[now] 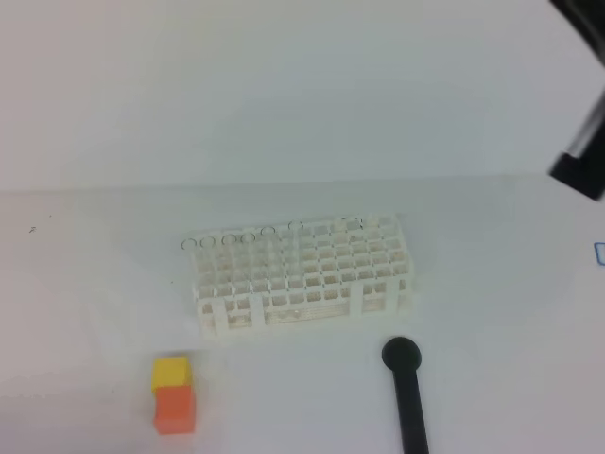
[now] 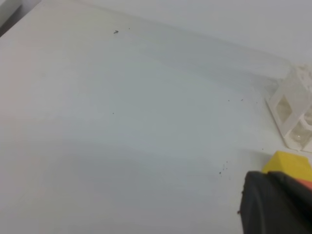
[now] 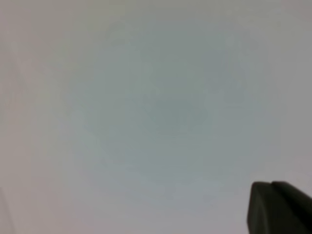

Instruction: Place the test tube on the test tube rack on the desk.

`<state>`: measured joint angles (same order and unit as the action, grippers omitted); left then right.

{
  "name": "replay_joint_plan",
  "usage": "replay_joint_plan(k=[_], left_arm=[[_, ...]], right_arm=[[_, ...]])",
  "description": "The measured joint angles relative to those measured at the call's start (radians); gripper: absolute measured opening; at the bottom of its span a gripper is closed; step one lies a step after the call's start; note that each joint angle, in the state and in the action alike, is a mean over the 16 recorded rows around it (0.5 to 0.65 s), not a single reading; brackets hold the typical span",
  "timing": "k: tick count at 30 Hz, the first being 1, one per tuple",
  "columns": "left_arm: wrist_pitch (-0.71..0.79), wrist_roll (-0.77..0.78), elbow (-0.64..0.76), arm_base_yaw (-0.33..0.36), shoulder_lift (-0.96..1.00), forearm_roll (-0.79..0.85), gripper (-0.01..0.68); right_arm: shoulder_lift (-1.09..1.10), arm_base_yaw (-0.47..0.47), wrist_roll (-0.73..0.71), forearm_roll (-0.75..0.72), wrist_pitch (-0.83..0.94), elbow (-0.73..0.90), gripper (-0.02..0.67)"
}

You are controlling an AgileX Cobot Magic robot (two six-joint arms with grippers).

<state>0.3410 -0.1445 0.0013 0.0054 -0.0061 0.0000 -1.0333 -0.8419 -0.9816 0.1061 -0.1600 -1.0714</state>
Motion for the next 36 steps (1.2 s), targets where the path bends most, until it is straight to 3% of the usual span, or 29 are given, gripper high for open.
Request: replay_joint_plan(k=[9,18,24,29,36], left_arm=[[0.0,0.0,0.0,0.0,0.0,0.0,-0.001],[0.0,0.0,0.0,0.0,0.0,0.0,-0.001],[0.0,0.0,0.0,0.0,0.0,0.0,-0.001],[0.0,0.0,0.0,0.0,0.0,0.0,-0.001],[0.0,0.0,0.0,0.0,0.0,0.0,-0.001]], right_arm=[[0.279,0.154,0.0,0.047,0.123,0.225,-0.001],[0.637,0.466,0.0,0.193,0.112,0.563,-0.001],[0.817,0.648,0.0,0.264,0.116,0.702,-0.001],[0.884,0.725,0.0,0.303,0.121,0.768,-0.001],[0.891,0.748,-0.001,0.32,0.174,0.823,-0.001]])
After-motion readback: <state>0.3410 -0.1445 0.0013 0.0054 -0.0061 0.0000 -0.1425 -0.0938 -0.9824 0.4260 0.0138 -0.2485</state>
